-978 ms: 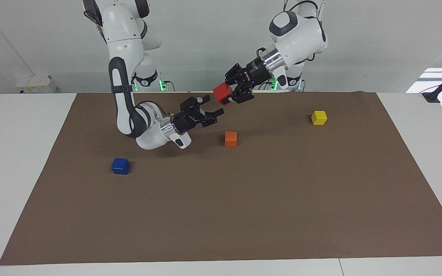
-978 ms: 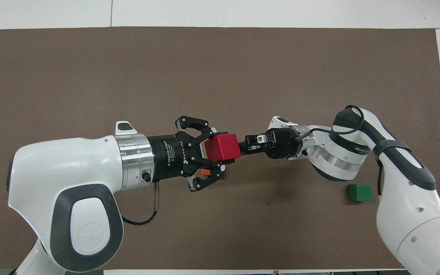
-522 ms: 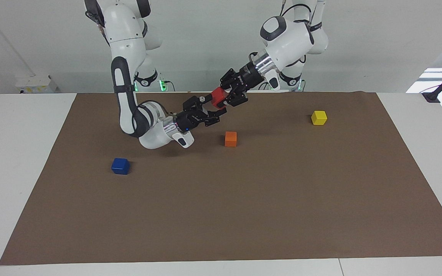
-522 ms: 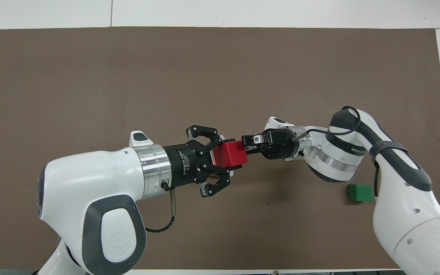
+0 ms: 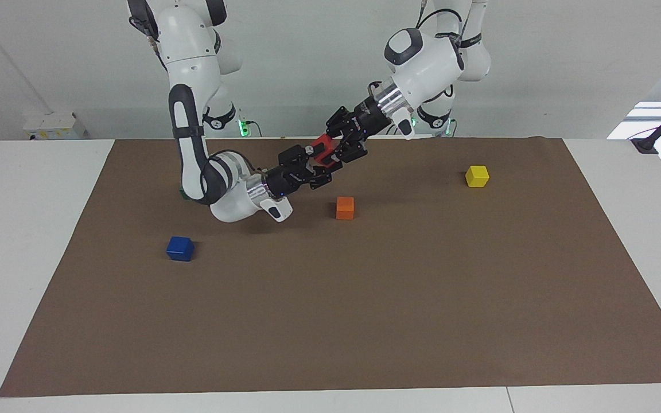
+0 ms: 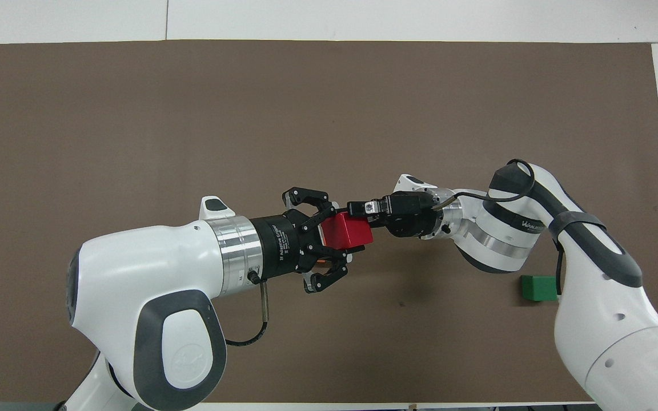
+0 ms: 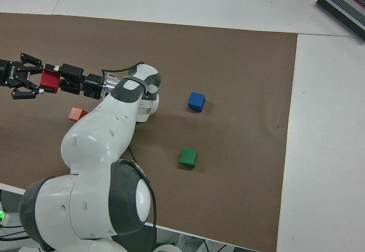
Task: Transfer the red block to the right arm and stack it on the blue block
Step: 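Bring the red cube to the right gripper and close the right gripper, then open the left gripper and withdraw it from the red cube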
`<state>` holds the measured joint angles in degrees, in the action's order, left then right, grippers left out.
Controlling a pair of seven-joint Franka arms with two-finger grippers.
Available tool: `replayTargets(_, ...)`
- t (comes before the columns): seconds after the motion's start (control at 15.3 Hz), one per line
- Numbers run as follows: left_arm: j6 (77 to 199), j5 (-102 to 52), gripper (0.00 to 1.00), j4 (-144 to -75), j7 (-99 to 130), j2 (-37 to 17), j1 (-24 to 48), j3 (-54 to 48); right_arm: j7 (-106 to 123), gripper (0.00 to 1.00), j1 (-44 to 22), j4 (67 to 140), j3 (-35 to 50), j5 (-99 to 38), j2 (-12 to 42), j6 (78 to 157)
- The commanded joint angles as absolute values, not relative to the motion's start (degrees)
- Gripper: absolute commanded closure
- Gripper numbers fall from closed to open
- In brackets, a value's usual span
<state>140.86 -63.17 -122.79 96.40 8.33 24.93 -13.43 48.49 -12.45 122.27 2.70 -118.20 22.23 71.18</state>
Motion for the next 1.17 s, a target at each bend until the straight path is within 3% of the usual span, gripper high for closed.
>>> replayTargets(0.0,141.94,-64.69,1.0,-122.87,95.19,8.44,25.75,-12.83,48.08,1.0,-12.83,122.61,2.81,-119.71,20.92,73.74)
replayTargets(0.46,140.72,-65.73,1.0,-122.78,95.71,8.53,24.44,-12.66,48.25,1.0,-12.74,122.52,2.81,-119.71,20.74,73.65)
replayTargets(0.52,140.02,-66.7,0.01,-122.52,95.71,8.44,23.04,-12.66,48.25,1.0,-12.74,122.52,2.81,-119.71,20.66,73.74)
replayTargets(0.85,135.71,-66.8,0.0,-121.99,95.1,8.52,20.05,-12.48,47.99,1.0,-12.74,122.43,2.81,-119.71,20.39,74.36)
replayTargets(1.11,128.43,-66.71,0.0,-122.25,89.41,8.96,12.68,-12.39,46.15,1.0,-12.74,122.34,2.81,-119.62,18.9,77.07)
